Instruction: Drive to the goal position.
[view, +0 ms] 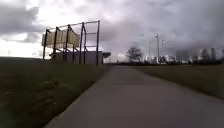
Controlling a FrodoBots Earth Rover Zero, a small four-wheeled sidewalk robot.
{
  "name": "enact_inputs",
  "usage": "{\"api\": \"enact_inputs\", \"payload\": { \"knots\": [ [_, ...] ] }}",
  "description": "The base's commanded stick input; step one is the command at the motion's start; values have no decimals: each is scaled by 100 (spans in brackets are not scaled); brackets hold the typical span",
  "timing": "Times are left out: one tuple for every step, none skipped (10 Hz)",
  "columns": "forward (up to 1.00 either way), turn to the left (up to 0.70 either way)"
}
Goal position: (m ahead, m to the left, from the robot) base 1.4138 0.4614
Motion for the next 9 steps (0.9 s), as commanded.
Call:
{"api": "enact_inputs", "payload": {
  "knots": [
    [100, 0],
    [100, 0],
    [100, 0],
    [100, 0],
    [100, 0],
    [100, 0],
    [100, 0],
    [100, 0],
    [100, 0]
  ]
}}
